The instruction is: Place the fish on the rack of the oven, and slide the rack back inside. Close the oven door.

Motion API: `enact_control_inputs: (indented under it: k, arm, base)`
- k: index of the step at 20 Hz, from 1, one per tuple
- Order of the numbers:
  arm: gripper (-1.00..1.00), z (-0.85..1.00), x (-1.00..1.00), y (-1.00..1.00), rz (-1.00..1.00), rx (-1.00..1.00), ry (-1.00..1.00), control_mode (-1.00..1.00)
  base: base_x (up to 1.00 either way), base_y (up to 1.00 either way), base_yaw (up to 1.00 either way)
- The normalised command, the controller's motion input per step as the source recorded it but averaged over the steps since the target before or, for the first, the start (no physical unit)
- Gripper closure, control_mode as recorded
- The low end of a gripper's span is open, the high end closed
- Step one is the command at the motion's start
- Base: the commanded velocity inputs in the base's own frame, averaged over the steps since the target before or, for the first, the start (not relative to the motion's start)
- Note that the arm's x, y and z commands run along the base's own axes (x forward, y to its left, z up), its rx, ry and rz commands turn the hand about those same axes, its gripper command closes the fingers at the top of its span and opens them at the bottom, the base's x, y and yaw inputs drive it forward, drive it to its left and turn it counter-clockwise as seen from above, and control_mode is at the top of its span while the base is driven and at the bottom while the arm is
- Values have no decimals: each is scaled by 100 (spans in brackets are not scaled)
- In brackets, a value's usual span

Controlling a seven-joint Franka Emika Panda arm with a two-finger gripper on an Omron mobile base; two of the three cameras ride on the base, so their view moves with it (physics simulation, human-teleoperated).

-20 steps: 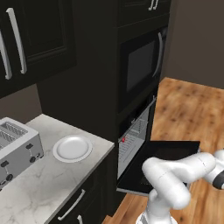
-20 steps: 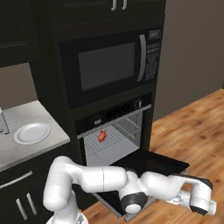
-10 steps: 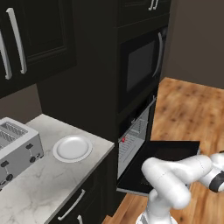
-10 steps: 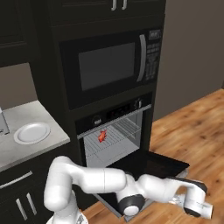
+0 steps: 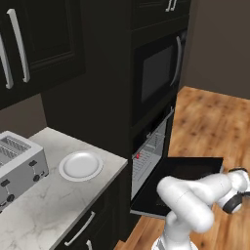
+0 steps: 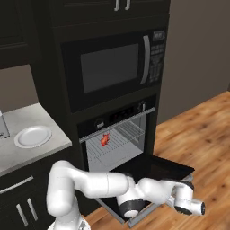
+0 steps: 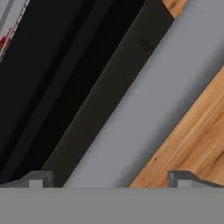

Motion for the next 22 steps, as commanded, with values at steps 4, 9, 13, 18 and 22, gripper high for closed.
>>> enact_control_inputs:
  k: [4,9,13,18,22]
  arm:
    - [-100,-98,54,-99,6,34,28,-100]
    - [-100,-100,43,-92,10,38,28,-100]
    - [-100,-92,30,-62,20,52,26,-100]
    - [-100,-62,20,-18,37,73,24,-100]
    - [-100,-42,18,-1,47,81,22,-100]
  base:
    - [0,0,0]
    - [0,0,0]
    - [0,0,0]
    - [0,0,0]
    - [0,0,0]
